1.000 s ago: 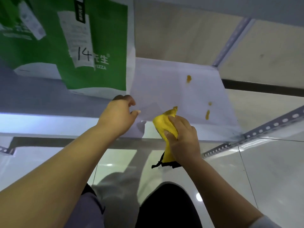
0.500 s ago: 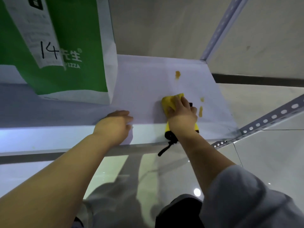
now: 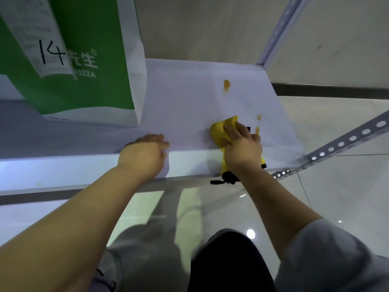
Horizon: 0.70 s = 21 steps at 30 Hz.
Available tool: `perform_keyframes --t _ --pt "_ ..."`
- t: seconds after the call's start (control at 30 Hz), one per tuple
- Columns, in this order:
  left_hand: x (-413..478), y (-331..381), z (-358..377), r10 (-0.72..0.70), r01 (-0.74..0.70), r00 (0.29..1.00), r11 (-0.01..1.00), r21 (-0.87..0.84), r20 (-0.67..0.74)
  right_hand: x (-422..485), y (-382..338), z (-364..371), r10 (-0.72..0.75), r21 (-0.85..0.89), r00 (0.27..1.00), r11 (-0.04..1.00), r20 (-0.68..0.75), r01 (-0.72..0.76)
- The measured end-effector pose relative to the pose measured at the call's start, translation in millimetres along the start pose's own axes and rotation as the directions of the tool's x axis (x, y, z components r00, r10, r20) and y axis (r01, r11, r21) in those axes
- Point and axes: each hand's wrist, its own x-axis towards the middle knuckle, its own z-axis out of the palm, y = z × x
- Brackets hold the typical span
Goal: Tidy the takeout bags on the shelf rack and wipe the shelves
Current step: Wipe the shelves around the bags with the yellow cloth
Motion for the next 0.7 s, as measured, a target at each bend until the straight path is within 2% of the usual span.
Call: perform_keyframes --t 0.07,0.23,0.3,0.37,0.43,0.53,0.6,0.7 --pt "1.3 5.5 -1.1 -0.014 0.014 1.0 1.0 0.022 -0.004 -9.0 -11.9 0.2 0.006 -0.003 1.0 1.0 -0.021 -0.006" --pt "8.9 21.3 -5.4 -0.025 0.029 0.999 0.993 0.114 -0.038 -43.4 5.1 -10.3 -0.297 0.042 0.953 0.953 -0.068 0.3" --pt "16.4 24.2 -4.2 0.002 0.003 0.998 0.995 0.1 -0.056 -39.3 28.5 -18.3 -0.253 -0.012 0.961 0.967 -0.114 0.253" --pt "23.1 28.2 -0.6 0.038 -0.035 0.998 0.998 0.053 -0.053 -24.9 53.6 -23.8 -0.094 -0.069 0.986 0.994 -0.137 0.085" --pt "26.6 33.5 5.3 0.035 -0.035 0.999 0.999 0.033 -0.017 -6.8 72.7 -26.4 0.059 -0.05 0.99 0.997 -0.128 -0.066" --pt "30.2 40.5 13.1 0.031 -0.027 0.999 0.995 0.099 -0.035 18.3 71.5 -26.1 0.198 -0.019 0.977 0.98 -0.077 -0.2" --pt "32.2 43.7 14.9 0.032 -0.024 0.998 0.992 0.123 -0.063 28.4 56.4 -22.3 0.212 -0.022 0.977 0.977 -0.021 -0.212" --pt "34.1 46.4 14.6 0.033 -0.024 0.997 0.992 0.126 -0.068 25.1 32.0 -15.1 0.023 0.027 0.999 0.999 0.033 -0.024"
